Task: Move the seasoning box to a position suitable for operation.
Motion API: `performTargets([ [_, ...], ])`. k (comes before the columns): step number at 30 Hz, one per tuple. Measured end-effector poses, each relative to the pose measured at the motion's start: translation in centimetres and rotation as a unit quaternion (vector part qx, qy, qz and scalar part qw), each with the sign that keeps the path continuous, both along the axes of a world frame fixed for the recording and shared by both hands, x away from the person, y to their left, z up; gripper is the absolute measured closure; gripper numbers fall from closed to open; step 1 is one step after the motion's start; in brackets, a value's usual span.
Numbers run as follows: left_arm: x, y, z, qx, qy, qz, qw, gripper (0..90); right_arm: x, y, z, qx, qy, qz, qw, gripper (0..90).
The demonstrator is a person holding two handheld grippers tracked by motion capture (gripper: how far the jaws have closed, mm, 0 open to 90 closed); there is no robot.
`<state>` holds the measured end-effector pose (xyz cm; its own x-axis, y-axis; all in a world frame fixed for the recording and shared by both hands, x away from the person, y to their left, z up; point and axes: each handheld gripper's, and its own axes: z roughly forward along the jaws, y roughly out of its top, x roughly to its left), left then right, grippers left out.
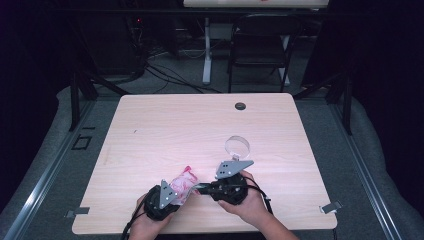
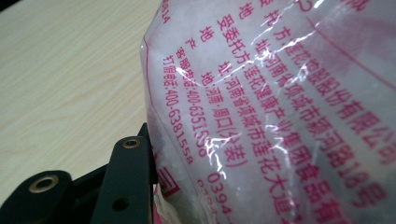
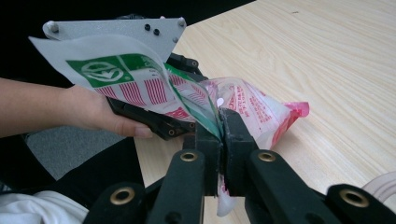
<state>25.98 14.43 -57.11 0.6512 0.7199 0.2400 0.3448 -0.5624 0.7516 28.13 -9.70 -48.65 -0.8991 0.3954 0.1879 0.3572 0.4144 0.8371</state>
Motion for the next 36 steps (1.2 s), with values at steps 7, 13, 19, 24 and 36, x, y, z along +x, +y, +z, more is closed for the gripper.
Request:
performTargets([
  [7,0.3,0.0,0.5,0.01,-0.021,0.004,0.9997,57.8,-0.1,-0.7,0.2,0.009,0.004,-0.005,0.9999,79.7],
  [13,0.7,-0.1,0.8,0.012,-0.034,0.006,0.9993,58.0,-0.2,-1.4,0.4,0.014,0.003,-0.013,0.9998,77.4],
  [19,1.2,0.1,1.1,0.007,-0.038,0.01,0.9992,58.1,-0.3,-2.3,0.9,0.022,0.001,-0.021,0.9995,74.5],
  [24,1.5,0.2,1.3,0.001,-0.042,0.011,0.9991,58.2,-0.4,-3.3,1.4,0.029,-0.001,-0.034,0.999,74.3],
  [36,1.2,0.1,1.5,0.005,-0.056,0.0,0.9984,58.4,-0.2,-4.3,1.9,0.038,-0.007,-0.049,0.998,74.3],
])
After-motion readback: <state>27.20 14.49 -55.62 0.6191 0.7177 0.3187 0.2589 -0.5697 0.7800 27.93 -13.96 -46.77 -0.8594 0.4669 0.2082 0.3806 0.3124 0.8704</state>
